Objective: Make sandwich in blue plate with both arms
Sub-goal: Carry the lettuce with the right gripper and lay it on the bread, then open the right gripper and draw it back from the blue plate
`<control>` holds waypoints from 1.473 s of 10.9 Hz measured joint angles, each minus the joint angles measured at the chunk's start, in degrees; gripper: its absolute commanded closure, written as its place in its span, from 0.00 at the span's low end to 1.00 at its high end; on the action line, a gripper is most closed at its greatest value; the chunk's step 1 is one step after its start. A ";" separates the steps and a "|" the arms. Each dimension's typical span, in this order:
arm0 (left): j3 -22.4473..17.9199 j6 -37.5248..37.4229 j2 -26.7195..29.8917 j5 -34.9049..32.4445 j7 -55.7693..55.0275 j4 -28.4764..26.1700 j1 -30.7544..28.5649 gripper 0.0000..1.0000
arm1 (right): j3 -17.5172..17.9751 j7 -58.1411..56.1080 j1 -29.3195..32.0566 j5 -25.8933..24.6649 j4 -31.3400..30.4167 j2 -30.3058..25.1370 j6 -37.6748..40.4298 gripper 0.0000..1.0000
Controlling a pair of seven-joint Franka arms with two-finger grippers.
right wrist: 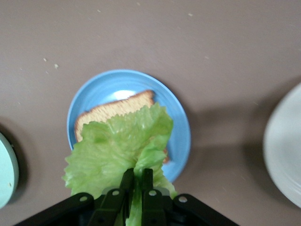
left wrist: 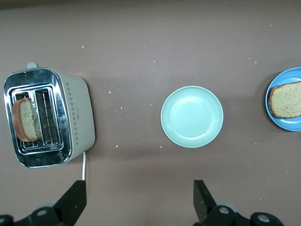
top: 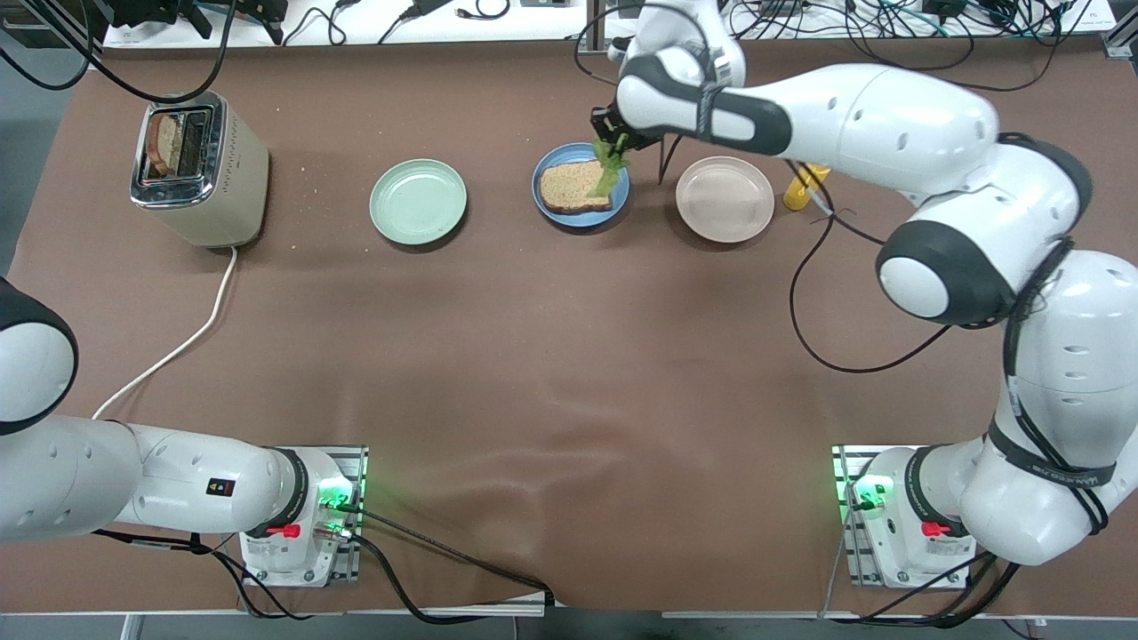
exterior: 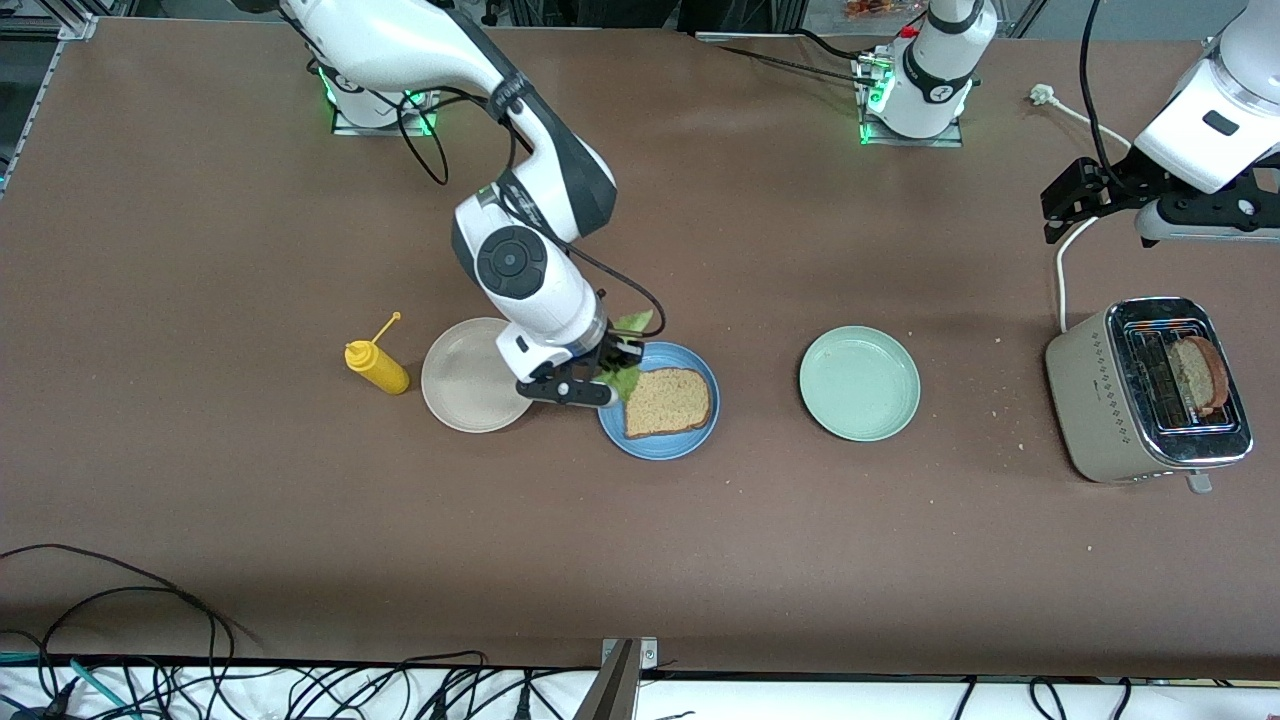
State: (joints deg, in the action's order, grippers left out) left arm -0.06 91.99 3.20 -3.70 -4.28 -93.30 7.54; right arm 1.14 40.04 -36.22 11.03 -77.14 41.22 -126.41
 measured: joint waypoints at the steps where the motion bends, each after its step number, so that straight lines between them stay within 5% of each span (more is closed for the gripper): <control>1: -0.05 0.00 0.00 0.00 0.00 0.03 -0.07 0.00 | 0.00 -0.89 -0.66 0.00 -0.01 1.91 -5.61 0.88; 2: -0.11 0.00 -0.01 0.00 0.00 0.06 -0.14 0.00 | -0.01 -2.42 -1.16 0.00 -0.01 3.81 -10.78 0.80; 3: -0.16 0.00 -0.01 0.00 0.00 0.08 -0.16 0.00 | -0.02 -3.28 -1.42 0.00 0.02 5.31 -13.98 0.48; 4: -0.17 0.00 -0.02 0.00 0.00 0.09 -0.16 0.00 | -0.02 -3.82 -1.69 0.00 0.03 6.36 -15.78 0.00; 10: -0.24 0.00 -0.02 0.00 0.00 0.09 -0.16 0.00 | -0.42 -4.78 -2.12 0.00 0.88 6.89 -15.62 0.00; 16: -0.47 0.00 -0.02 0.00 0.00 0.12 -0.22 0.00 | -6.43 -14.52 -0.88 0.05 2.15 -2.08 6.53 0.00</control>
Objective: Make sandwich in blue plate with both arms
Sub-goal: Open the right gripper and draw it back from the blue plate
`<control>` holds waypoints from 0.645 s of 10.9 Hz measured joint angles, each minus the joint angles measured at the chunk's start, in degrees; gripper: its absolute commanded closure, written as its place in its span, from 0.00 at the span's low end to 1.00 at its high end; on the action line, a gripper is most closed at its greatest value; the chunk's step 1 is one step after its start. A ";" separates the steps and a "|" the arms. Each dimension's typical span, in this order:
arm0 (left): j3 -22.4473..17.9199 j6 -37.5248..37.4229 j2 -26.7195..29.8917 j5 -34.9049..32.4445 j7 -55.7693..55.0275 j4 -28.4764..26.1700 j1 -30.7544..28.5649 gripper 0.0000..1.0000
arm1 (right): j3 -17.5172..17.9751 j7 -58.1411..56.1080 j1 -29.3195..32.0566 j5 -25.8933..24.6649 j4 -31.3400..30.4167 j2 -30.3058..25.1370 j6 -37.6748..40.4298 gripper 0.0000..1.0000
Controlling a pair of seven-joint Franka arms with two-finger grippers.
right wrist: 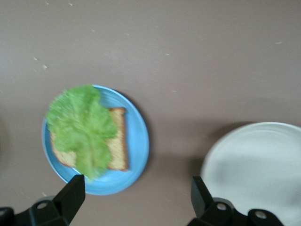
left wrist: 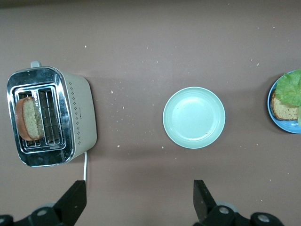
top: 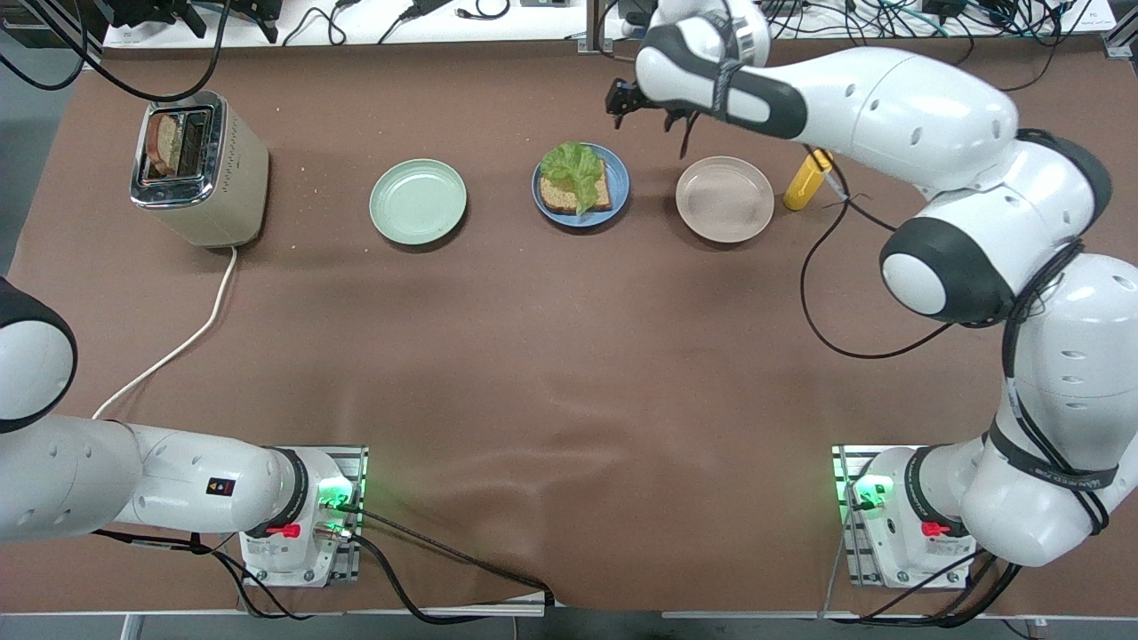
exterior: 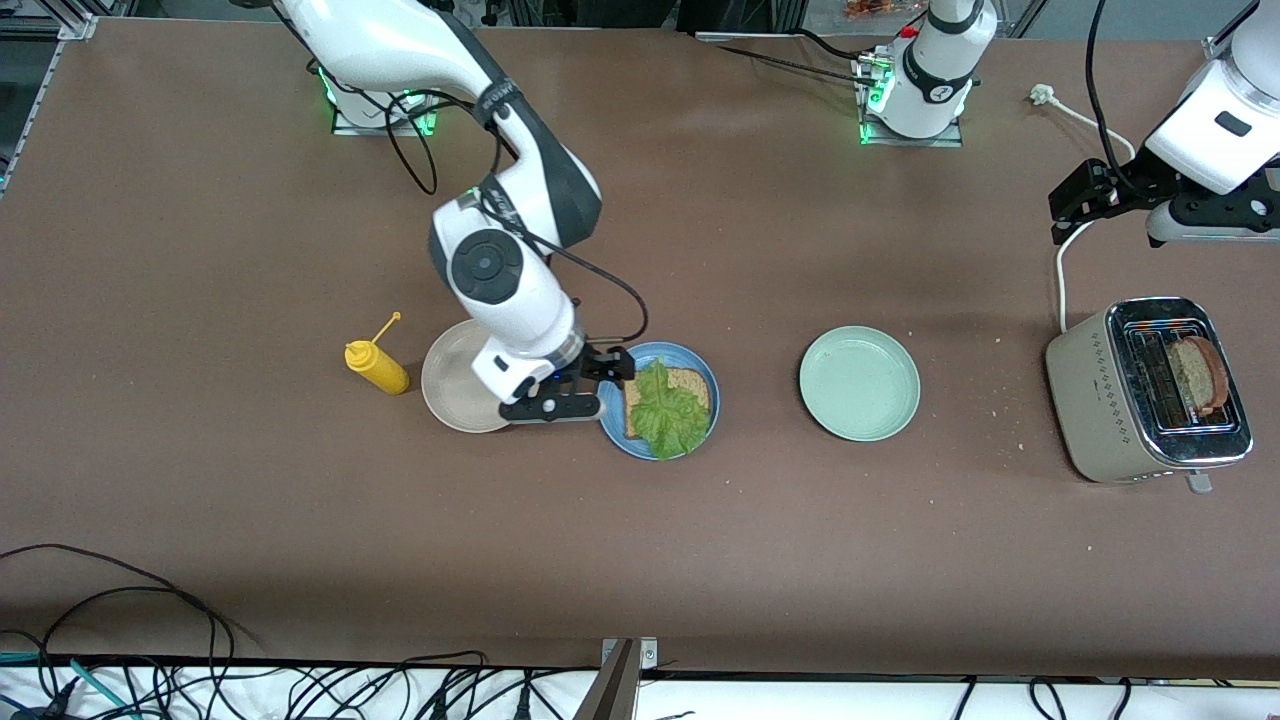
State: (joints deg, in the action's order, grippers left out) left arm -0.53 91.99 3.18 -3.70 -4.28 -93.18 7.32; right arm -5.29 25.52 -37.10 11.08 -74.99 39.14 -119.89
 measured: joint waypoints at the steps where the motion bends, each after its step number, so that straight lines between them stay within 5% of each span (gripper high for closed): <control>1: -0.01 0.00 0.00 0.00 0.00 0.01 -0.01 0.00 | -1.22 -3.78 0.82 0.04 0.04 -1.70 5.00 0.00; 7: -0.03 0.00 -0.05 0.00 0.00 0.08 -0.04 0.00 | -16.20 -26.39 3.30 0.10 -1.12 -15.43 30.09 0.00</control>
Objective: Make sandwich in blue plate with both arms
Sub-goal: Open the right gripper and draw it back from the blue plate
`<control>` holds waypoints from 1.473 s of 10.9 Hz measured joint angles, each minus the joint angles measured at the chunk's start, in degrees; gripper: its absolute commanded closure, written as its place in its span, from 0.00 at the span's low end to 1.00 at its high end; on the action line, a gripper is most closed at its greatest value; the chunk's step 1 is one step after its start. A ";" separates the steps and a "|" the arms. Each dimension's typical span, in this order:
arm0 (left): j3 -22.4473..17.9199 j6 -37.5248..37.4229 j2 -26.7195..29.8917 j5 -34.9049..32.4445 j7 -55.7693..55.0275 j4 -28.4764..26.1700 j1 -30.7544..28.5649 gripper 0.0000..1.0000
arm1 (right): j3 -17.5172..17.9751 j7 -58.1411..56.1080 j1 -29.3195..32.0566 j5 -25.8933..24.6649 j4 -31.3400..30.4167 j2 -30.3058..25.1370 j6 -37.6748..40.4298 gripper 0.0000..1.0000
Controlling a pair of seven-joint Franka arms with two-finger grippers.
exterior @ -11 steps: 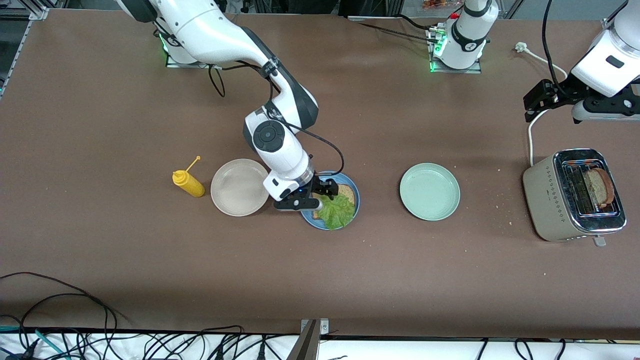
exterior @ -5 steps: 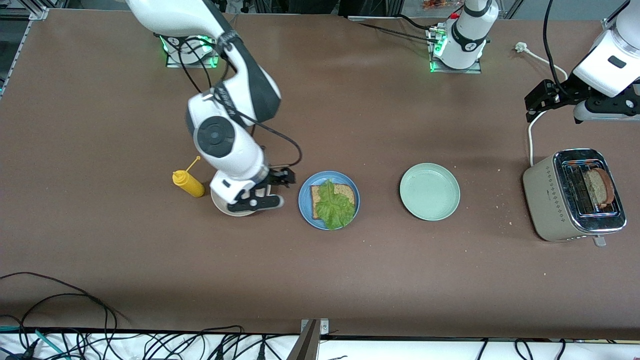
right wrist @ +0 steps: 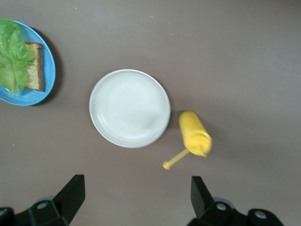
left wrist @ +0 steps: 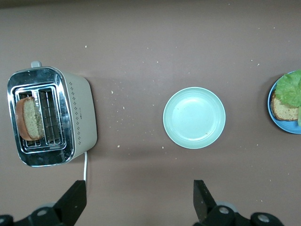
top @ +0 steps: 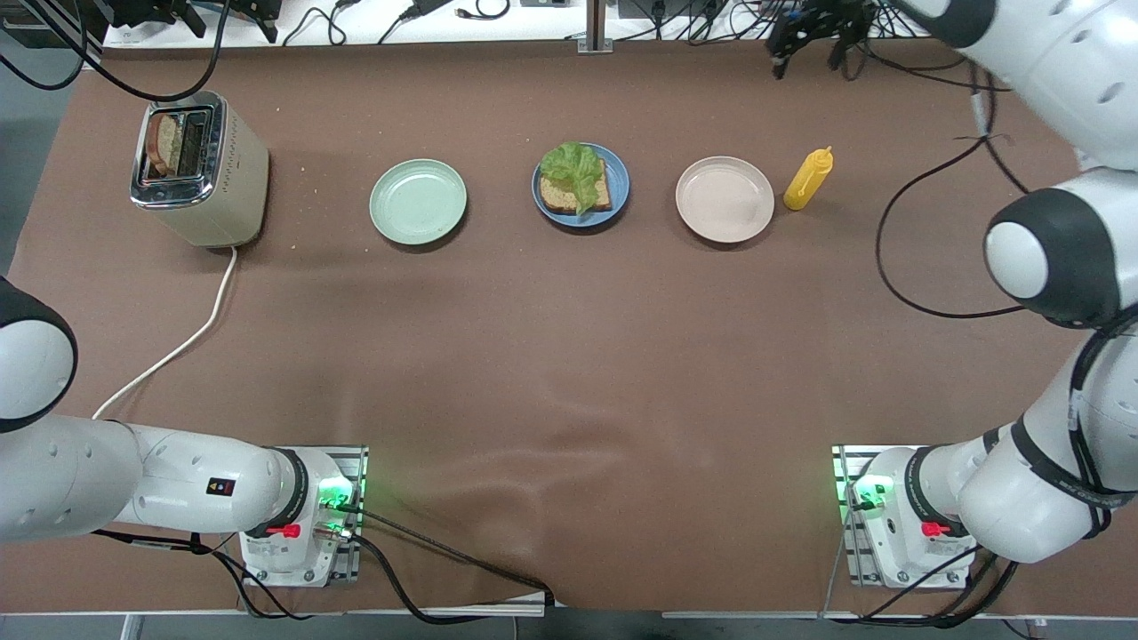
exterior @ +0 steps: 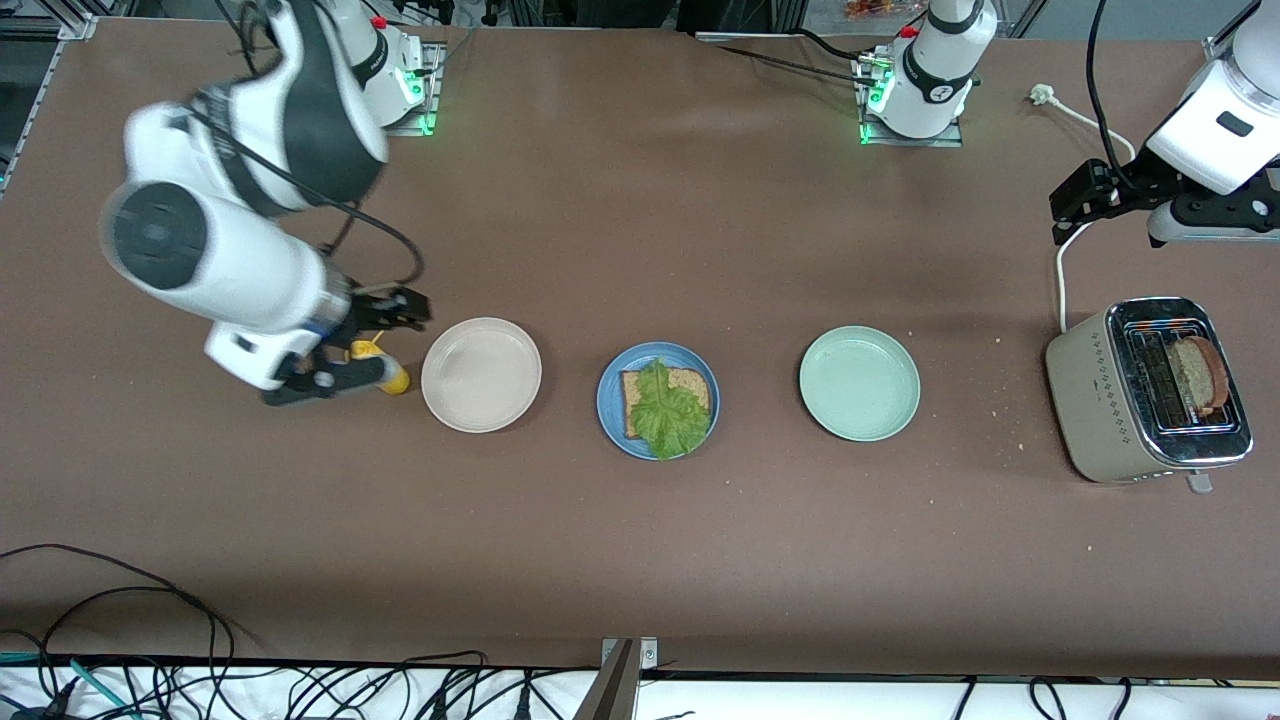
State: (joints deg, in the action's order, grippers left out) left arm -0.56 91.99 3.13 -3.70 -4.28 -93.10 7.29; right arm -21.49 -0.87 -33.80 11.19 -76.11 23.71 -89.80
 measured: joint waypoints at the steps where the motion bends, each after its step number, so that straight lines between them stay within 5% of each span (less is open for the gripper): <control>1: 0.00 0.00 -0.01 0.00 0.00 0.01 0.00 0.00 | -2.24 -0.82 0.08 0.00 -0.76 -2.50 2.58 0.00; 4: 0.00 -0.01 -0.02 0.00 0.00 0.03 0.00 0.00 | -7.11 -1.39 0.10 -1.28 -1.88 -8.09 8.08 0.00; 8: 0.00 -0.01 -0.02 0.00 0.00 0.03 0.00 0.00 | -7.61 -1.39 -0.57 -7.72 -1.81 -10.90 11.04 0.00; 12: -0.03 -0.01 -0.02 0.00 0.00 0.04 -0.02 0.00 | -7.39 -1.35 -0.96 -8.81 -1.44 -11.14 10.87 0.00; 13: -0.04 -0.01 -0.02 0.00 0.00 0.04 -0.02 0.00 | -5.24 -1.35 1.03 -8.85 -1.44 -11.21 10.70 0.00; 16: -0.06 -0.01 -0.02 0.00 0.00 0.04 -0.04 0.00 | 8.57 -1.35 15.27 -8.98 -1.46 -11.47 10.34 0.00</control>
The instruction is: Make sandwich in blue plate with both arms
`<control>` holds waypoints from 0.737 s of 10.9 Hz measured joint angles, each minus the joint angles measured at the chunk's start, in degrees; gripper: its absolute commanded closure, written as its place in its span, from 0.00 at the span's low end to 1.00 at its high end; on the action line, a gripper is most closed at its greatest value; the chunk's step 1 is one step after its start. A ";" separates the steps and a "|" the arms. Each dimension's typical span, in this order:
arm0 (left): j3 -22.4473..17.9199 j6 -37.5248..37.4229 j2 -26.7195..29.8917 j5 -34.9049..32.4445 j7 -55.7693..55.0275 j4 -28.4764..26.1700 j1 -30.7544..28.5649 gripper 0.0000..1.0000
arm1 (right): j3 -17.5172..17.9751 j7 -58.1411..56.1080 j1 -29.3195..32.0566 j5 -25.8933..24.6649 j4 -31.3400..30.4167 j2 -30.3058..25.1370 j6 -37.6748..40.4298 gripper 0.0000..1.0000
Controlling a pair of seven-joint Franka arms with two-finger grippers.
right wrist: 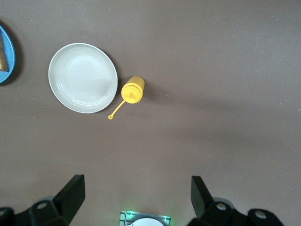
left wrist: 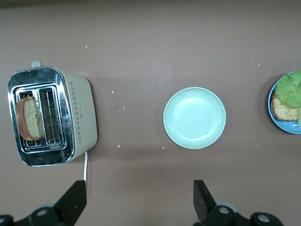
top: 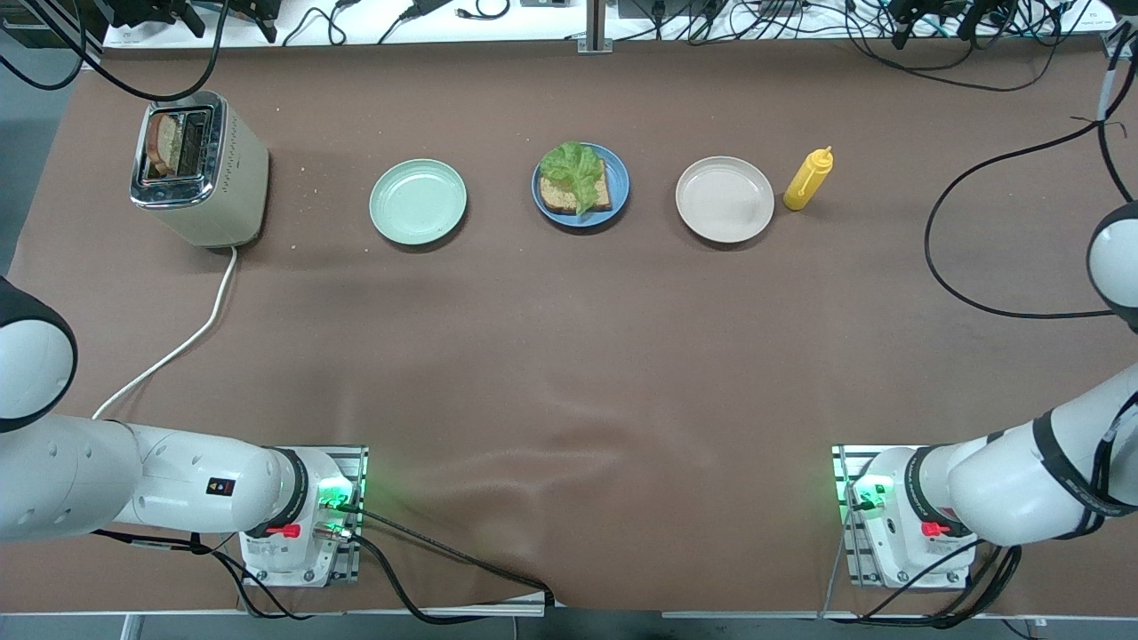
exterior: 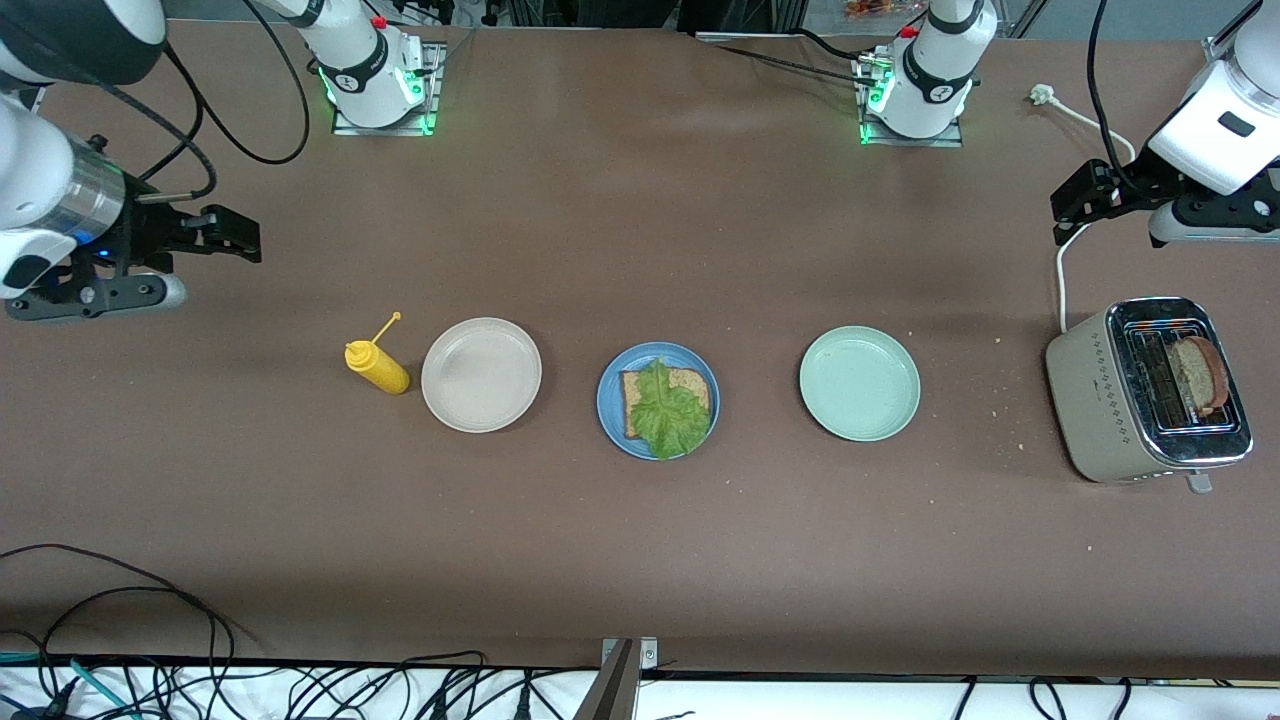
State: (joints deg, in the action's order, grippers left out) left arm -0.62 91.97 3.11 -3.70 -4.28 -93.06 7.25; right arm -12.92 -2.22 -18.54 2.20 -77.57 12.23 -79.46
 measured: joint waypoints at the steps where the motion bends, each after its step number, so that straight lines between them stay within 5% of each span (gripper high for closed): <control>1: -0.01 0.00 0.00 0.00 0.00 0.00 -0.02 0.00 | 3.83 -0.03 4.70 -0.04 -0.63 -0.46 -0.82 0.00; 5: -0.01 0.00 0.00 0.00 0.00 0.00 -0.13 0.00 | 9.95 -0.12 14.33 -0.82 -12.74 -8.80 -7.86 0.00; 8: -0.01 0.00 0.00 0.00 0.00 0.00 -0.23 0.00 | 12.31 -0.11 15.81 -1.99 -14.63 -11.47 -7.89 0.00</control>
State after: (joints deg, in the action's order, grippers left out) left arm -0.63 91.97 3.11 -3.70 -4.28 -93.06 7.02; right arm -0.61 -2.33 -2.73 0.21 -92.20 0.76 -87.35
